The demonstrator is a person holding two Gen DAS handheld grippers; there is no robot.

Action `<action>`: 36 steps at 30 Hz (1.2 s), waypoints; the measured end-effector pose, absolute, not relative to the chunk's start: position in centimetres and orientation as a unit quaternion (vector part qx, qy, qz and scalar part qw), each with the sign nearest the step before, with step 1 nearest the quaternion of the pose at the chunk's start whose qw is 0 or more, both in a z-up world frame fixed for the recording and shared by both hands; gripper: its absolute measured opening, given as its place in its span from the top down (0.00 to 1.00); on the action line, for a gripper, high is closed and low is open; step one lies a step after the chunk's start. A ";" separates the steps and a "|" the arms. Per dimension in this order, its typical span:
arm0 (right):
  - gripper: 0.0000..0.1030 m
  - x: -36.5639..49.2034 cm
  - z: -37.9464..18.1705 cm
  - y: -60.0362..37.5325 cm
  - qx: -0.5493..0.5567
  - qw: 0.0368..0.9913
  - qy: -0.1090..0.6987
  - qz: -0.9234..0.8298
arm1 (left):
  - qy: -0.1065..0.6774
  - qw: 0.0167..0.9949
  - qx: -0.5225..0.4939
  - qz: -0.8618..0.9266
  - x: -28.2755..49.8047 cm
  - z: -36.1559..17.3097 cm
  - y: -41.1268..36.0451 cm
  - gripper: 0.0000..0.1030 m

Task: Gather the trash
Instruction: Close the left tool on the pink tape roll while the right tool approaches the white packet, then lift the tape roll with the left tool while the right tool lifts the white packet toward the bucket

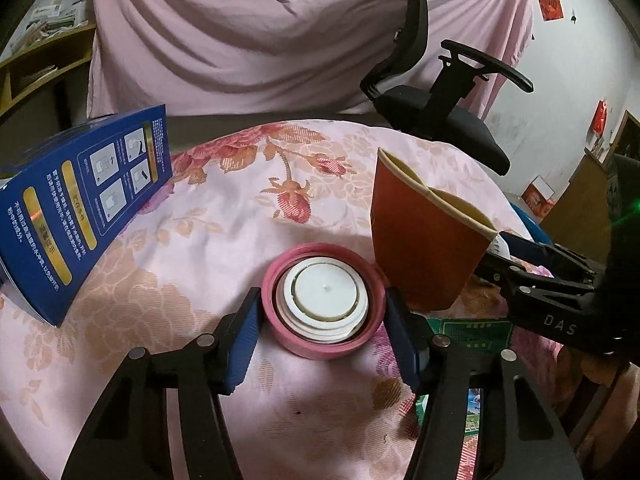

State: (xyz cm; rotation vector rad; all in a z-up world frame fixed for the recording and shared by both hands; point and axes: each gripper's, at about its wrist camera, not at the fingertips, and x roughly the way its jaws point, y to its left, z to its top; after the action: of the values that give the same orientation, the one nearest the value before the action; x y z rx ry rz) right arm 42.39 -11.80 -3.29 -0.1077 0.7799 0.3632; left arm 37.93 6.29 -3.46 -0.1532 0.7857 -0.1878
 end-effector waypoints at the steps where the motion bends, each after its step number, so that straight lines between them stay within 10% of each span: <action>1: 0.19 42.3 -3.3 -11.9 -0.051 0.908 0.377 0.176 | 0.381 0.917 -0.077 -0.092 37.8 -3.5 6.4 0.48; 18: 0.74 41.4 -2.6 -12.7 -0.029 0.917 0.349 0.189 | 0.359 0.922 -0.108 -0.094 36.8 -3.1 7.1 0.48; 36: 0.76 36.2 0.3 -13.5 -0.041 0.952 0.197 0.232 | 0.211 0.963 -0.135 -0.099 32.2 0.3 7.0 0.48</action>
State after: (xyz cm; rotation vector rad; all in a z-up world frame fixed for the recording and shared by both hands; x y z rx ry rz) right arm 36.25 -13.48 0.34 -0.0838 0.4005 0.4722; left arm 32.21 7.03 0.33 -0.2732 0.4274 -0.2011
